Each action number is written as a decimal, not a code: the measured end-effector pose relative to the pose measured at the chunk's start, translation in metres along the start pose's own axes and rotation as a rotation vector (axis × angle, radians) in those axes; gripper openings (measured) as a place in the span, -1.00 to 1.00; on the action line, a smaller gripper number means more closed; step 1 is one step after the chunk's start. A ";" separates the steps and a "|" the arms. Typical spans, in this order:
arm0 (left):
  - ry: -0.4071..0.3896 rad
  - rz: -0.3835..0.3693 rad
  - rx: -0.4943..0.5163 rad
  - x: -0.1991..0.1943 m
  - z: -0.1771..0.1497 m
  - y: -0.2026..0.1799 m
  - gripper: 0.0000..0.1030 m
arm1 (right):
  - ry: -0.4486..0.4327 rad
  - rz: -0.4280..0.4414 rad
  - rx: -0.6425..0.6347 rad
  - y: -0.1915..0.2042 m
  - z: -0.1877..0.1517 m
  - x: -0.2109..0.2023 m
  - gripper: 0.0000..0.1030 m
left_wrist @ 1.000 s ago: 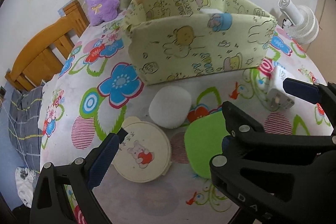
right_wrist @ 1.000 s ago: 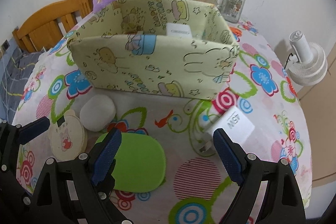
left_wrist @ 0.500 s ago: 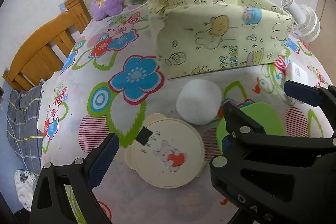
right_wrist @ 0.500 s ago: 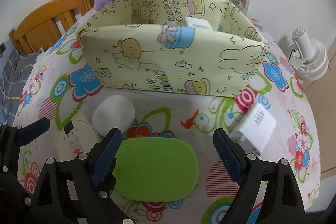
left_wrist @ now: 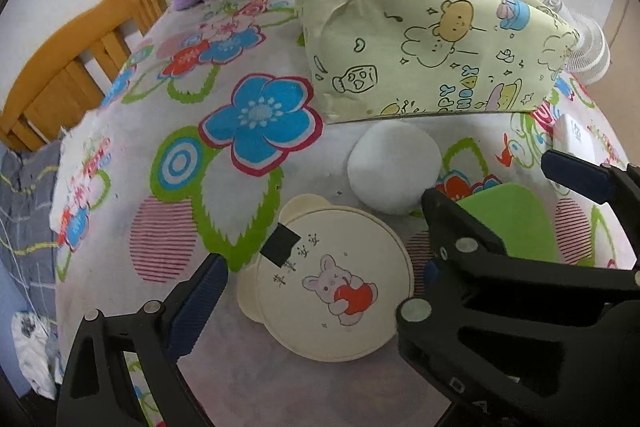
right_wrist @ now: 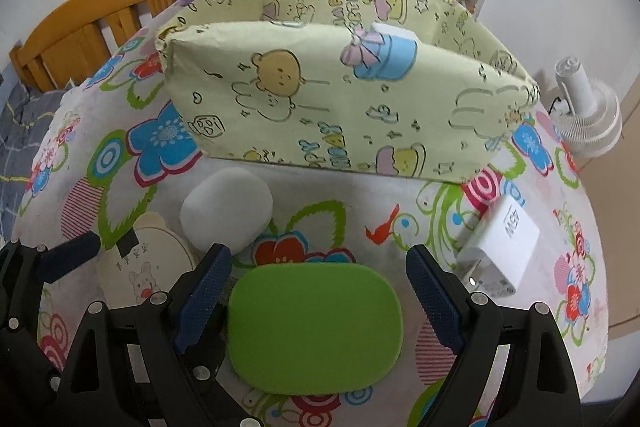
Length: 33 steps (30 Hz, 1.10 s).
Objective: Organize rigid objects
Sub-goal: 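Move both tools down toward the bear-print container and white round puck, then grasp bear-print container with left tool while right tool grasps white puck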
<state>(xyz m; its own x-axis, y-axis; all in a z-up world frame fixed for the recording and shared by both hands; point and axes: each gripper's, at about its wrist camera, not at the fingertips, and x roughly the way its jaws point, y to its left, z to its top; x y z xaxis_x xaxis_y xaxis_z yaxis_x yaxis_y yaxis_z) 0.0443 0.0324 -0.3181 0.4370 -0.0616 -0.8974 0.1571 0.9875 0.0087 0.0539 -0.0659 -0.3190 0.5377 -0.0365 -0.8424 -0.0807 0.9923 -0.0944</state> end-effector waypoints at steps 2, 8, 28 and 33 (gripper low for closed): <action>0.000 -0.017 -0.020 -0.002 -0.001 0.003 0.66 | -0.011 0.018 -0.018 0.003 0.002 -0.001 0.77; 0.007 -0.023 -0.020 -0.004 -0.003 0.012 0.65 | -0.011 0.054 -0.037 0.014 0.006 -0.001 0.77; 0.001 0.001 -0.023 0.004 0.015 0.030 0.65 | 0.045 0.070 0.019 0.025 0.022 0.028 0.12; -0.006 -0.005 -0.020 0.000 0.016 0.022 0.65 | 0.023 0.053 0.024 0.016 0.021 0.018 0.12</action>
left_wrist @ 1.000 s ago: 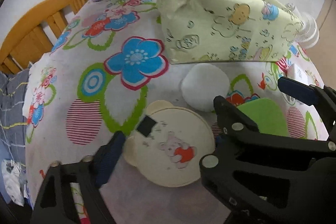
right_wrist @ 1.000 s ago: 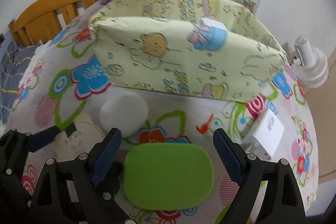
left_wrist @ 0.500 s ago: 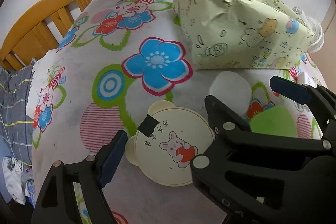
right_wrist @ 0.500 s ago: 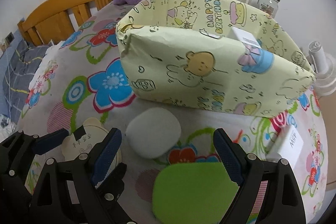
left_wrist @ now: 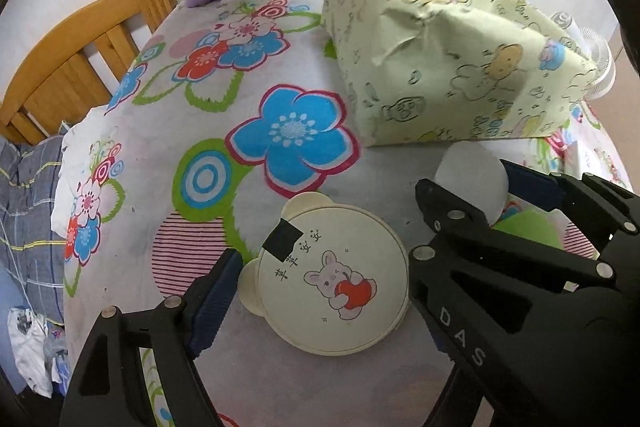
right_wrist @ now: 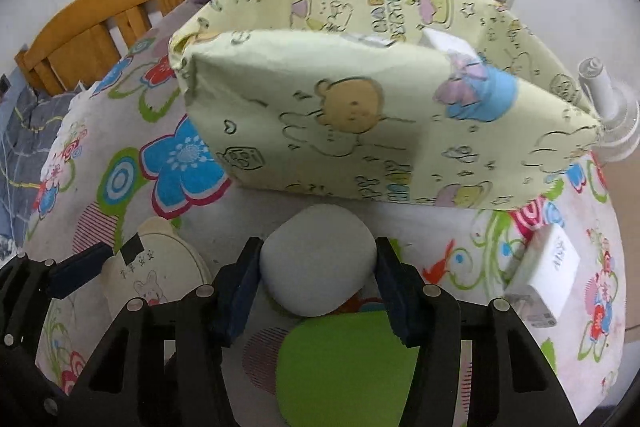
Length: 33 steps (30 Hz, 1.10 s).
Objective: Organize rigid objects
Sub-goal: 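Grasp bear-print container with left tool while right tool grasps white puck, then carry bear-print container with left tool while right tool carries puck to basket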
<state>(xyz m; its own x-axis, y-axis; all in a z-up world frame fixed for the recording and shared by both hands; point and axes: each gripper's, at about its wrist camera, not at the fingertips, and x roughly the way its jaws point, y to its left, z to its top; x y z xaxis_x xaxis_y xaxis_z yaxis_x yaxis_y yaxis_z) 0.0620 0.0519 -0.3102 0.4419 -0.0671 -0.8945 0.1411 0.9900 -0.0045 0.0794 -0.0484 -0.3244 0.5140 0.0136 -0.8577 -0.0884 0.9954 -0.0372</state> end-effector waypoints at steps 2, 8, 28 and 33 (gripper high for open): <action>-0.008 -0.005 0.005 -0.004 0.002 -0.004 0.65 | -0.004 -0.002 0.008 -0.004 0.001 -0.004 0.12; -0.037 -0.010 0.029 -0.017 0.005 -0.018 0.65 | -0.018 -0.014 0.036 -0.019 0.002 -0.020 0.12; -0.112 -0.030 0.055 -0.072 0.015 -0.064 0.65 | -0.096 -0.053 0.052 -0.061 0.003 -0.087 0.12; -0.119 -0.038 0.062 -0.085 0.018 -0.073 0.65 | -0.120 -0.064 0.063 -0.070 0.004 -0.104 0.12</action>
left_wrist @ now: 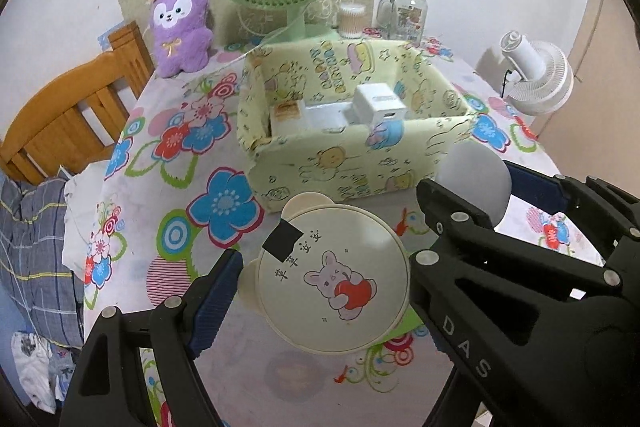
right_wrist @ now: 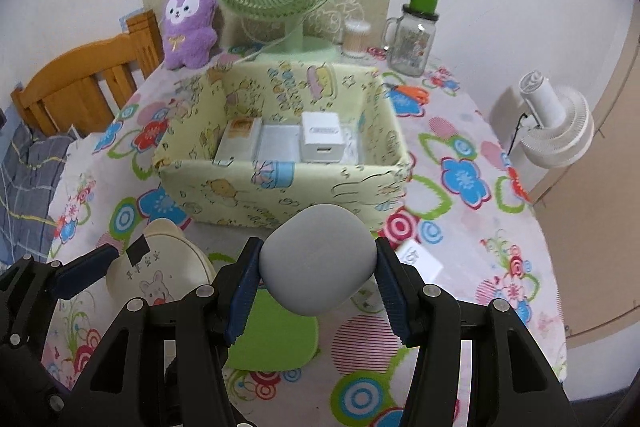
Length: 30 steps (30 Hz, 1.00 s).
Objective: Organize rigid objects
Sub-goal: 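Carry bear-print container with left tool while right tool carries puck to basket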
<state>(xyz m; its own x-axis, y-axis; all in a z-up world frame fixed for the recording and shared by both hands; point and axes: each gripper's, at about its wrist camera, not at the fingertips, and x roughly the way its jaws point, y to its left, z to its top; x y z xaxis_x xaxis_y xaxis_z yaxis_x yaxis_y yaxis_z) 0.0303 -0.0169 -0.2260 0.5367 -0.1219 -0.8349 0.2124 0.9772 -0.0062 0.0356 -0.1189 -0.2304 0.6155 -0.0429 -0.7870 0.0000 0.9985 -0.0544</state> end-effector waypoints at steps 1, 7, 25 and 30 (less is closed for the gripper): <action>0.001 0.000 -0.001 -0.002 0.001 -0.002 0.65 | -0.003 0.000 0.001 -0.001 0.001 -0.003 0.12; -0.014 -0.010 -0.003 -0.016 0.004 -0.009 0.65 | -0.017 0.004 -0.001 -0.009 0.006 -0.018 0.12; -0.057 -0.004 0.020 -0.051 0.023 -0.031 0.65 | -0.064 -0.008 0.019 -0.032 0.020 -0.058 0.12; -0.072 0.000 0.026 -0.058 0.029 -0.035 0.65 | -0.079 -0.011 0.025 -0.038 0.025 -0.065 0.12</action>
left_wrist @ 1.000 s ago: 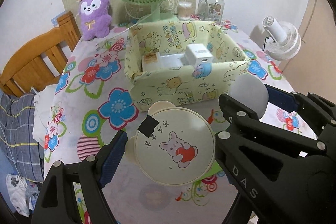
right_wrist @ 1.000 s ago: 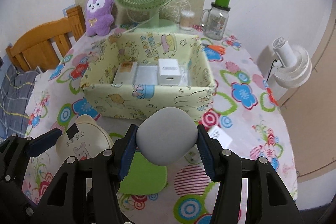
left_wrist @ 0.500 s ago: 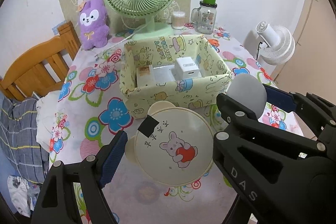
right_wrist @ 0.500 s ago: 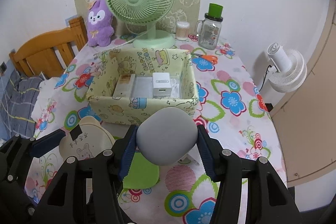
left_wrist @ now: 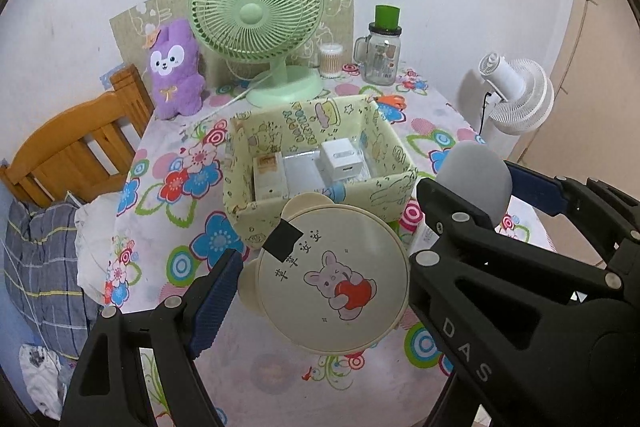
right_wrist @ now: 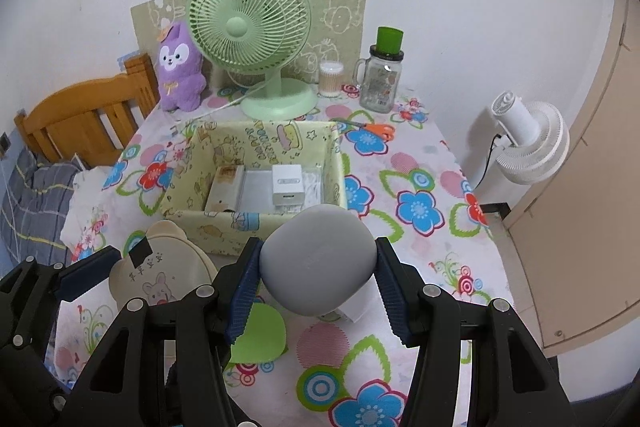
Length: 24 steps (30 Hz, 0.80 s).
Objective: Organize rigid objects
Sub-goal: 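Carry bear-print container with left tool while right tool carries puck to basket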
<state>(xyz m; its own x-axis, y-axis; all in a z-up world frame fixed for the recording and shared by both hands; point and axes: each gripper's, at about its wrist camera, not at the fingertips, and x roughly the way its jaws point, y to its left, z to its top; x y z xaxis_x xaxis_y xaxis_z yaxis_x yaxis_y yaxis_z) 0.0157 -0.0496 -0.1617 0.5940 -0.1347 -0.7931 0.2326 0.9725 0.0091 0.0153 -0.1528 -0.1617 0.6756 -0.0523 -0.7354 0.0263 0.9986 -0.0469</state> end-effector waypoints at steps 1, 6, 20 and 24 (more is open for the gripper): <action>-0.004 0.002 0.000 -0.001 0.001 -0.001 0.65 | -0.003 -0.001 0.000 -0.001 0.001 -0.001 0.12; -0.017 0.006 0.002 -0.004 0.009 -0.005 0.65 | -0.014 0.002 0.001 -0.006 0.009 -0.004 0.12; -0.031 0.024 -0.007 0.003 0.033 -0.008 0.65 | -0.015 0.024 -0.005 -0.013 0.034 0.011 0.12; -0.029 0.027 -0.007 0.011 0.042 -0.006 0.65 | -0.008 0.030 -0.004 -0.013 0.043 0.021 0.12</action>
<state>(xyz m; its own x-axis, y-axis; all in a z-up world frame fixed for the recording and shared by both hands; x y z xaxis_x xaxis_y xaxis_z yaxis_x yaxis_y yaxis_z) 0.0533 -0.0646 -0.1454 0.6219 -0.1134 -0.7749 0.2105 0.9772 0.0260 0.0609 -0.1668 -0.1474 0.6818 -0.0220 -0.7312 0.0027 0.9996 -0.0276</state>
